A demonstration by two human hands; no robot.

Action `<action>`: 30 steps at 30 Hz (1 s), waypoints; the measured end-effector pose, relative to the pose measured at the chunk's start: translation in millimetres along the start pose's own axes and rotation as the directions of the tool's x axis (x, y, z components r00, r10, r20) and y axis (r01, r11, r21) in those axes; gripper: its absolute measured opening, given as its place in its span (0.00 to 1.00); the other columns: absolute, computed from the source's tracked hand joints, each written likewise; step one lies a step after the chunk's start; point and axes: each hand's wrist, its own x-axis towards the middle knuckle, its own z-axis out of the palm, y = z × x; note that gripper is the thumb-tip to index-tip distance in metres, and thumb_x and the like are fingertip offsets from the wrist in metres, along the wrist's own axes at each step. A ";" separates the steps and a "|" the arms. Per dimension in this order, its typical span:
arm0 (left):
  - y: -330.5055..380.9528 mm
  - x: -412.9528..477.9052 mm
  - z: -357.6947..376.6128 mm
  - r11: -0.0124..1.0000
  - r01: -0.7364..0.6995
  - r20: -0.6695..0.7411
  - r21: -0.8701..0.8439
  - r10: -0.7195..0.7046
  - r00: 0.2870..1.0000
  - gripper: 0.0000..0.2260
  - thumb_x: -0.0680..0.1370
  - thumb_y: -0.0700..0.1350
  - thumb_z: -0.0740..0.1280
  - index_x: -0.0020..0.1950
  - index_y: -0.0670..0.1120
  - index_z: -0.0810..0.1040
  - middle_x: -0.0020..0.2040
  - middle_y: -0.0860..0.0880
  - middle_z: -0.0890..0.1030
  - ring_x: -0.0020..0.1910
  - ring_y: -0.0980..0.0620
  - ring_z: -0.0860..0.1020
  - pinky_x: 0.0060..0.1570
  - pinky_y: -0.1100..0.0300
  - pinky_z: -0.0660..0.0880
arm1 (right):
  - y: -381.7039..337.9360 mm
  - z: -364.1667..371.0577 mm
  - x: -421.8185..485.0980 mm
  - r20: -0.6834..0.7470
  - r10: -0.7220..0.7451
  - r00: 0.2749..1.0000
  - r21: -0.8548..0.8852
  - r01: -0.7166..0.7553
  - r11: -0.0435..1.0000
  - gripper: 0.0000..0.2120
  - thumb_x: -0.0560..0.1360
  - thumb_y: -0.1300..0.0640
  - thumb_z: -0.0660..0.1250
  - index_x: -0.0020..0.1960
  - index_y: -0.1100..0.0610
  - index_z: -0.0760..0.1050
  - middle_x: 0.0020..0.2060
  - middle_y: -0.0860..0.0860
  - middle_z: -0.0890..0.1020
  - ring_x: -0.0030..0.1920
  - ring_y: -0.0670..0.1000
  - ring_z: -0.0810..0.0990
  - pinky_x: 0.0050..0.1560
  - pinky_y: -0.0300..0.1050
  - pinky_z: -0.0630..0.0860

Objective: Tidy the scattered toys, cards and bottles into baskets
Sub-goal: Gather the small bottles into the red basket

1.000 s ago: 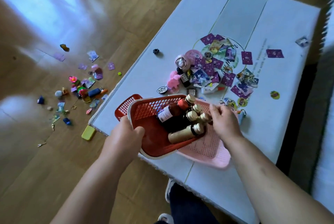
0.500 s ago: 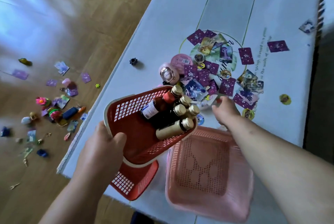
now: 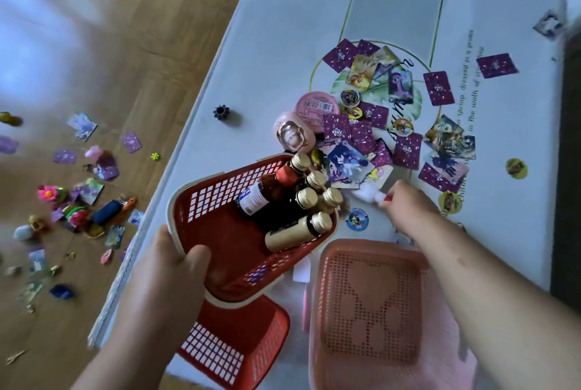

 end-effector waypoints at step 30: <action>-40.1 64.6 -52.1 0.992 0.040 -0.085 -0.121 -0.051 0.995 0.11 0.77 0.42 0.63 0.59 0.49 0.74 0.42 0.49 0.83 0.37 0.49 0.83 0.38 0.48 0.81 | -140.2 26.8 -28.9 -0.183 -0.252 0.950 0.140 0.278 0.950 0.17 0.77 0.62 0.63 0.66 0.56 0.70 0.62 0.56 0.77 0.61 0.58 0.74 0.56 0.46 0.70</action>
